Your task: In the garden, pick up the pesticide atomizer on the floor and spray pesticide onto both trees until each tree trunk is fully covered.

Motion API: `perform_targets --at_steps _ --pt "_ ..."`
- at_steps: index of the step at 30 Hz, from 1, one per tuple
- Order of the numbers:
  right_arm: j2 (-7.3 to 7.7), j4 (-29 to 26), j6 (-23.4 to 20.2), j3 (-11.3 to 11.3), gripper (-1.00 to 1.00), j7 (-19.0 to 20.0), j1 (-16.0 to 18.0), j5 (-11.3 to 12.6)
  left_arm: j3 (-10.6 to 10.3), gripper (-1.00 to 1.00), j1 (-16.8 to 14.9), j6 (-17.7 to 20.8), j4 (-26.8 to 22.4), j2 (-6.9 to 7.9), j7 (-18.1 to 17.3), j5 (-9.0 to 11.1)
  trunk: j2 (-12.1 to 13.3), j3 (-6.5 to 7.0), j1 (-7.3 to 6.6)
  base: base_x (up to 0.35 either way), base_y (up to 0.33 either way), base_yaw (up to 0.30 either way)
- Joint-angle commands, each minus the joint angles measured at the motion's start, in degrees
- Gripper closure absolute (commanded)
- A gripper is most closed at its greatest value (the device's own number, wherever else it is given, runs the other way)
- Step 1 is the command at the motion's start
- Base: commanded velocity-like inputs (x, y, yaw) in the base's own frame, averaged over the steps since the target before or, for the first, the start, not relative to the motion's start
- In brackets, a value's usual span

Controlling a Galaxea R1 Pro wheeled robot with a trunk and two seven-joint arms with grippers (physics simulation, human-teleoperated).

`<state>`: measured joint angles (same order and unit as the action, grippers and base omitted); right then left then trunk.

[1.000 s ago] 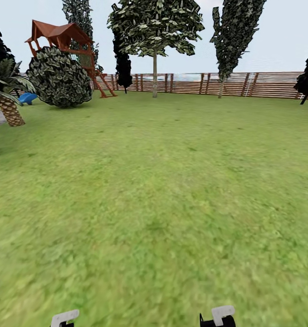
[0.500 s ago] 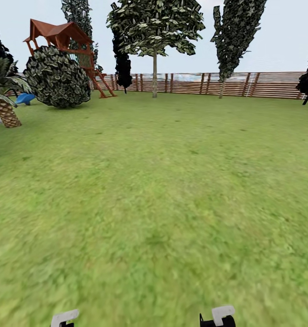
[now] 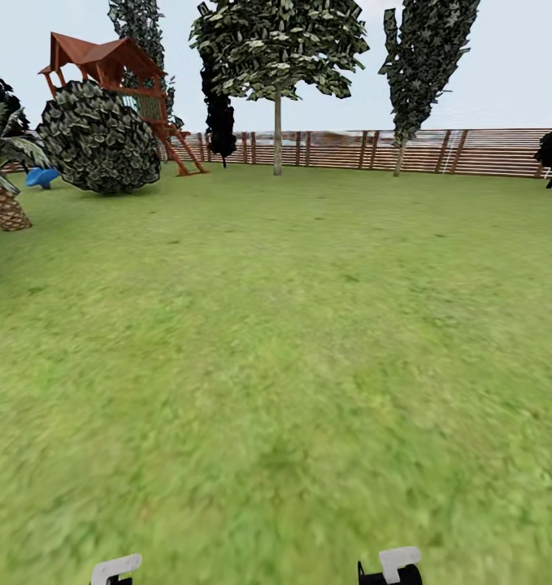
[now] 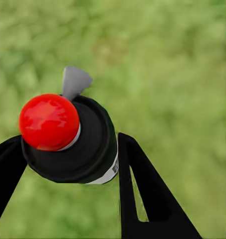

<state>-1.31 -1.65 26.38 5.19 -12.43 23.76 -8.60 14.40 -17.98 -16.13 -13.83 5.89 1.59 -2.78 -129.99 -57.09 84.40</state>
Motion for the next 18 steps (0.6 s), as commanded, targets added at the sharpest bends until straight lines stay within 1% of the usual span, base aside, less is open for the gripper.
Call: perform_targets --at_steps 1,18 --pt "-0.01 0.06 -0.02 0.44 -1.0 -0.6 0.05 -0.37 0.1 1.0 -0.04 -0.21 0.09 0.0 0.16 -0.3 -0.02 -0.05 0.03 0.34 0.0 0.0" --pt "-0.01 0.06 -0.02 0.44 -1.0 -0.58 0.02 -0.37 0.1 1.0 -0.04 -0.21 0.03 0.05 0.16 -0.3 -0.02 -0.05 0.03 0.34 0.0 0.0"
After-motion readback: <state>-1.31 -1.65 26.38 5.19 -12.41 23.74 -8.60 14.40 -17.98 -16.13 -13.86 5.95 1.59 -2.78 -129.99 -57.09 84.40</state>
